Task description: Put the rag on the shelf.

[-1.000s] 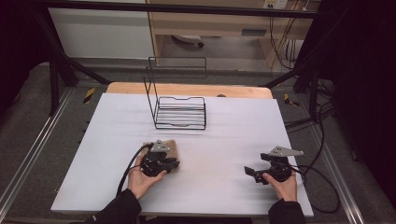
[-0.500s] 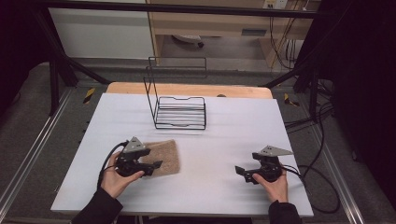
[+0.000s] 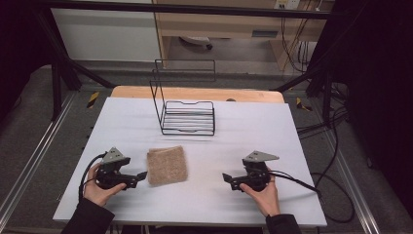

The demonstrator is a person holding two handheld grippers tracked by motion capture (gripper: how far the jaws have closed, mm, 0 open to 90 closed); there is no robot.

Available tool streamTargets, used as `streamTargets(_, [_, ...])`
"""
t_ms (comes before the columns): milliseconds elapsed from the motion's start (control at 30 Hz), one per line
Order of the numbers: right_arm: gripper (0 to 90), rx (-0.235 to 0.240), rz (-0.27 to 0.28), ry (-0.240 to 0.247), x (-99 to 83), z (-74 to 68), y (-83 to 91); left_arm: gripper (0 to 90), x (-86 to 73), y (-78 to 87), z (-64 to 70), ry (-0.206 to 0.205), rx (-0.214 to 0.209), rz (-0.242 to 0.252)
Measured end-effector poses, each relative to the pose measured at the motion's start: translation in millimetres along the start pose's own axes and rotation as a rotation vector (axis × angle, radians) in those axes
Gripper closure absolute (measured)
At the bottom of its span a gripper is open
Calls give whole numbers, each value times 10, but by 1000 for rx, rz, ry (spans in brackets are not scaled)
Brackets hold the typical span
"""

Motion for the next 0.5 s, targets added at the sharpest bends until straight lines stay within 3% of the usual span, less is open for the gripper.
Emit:
streamTargets(233, [72,33,-27,25,54,-310,-232,100,-36,27,-74,3,9,6])
streamTargets(400, [165,78,-30,36,136,-564,-429,101,-63,39,-122,-1,7,14])
streamTargets(500, [201,89,-29,39,164,-643,-497,101,-73,44,-154,4,12,18])
Point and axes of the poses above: each handheld gripper's, and its own axes: y roughly backward along the jaws, x roughly out of its top, z roughly to its right, the point moved 10 cm from there along -y, roughly forward along the jaws, and after that the axes turned 5 degrees about z, right-handed, at the moved point
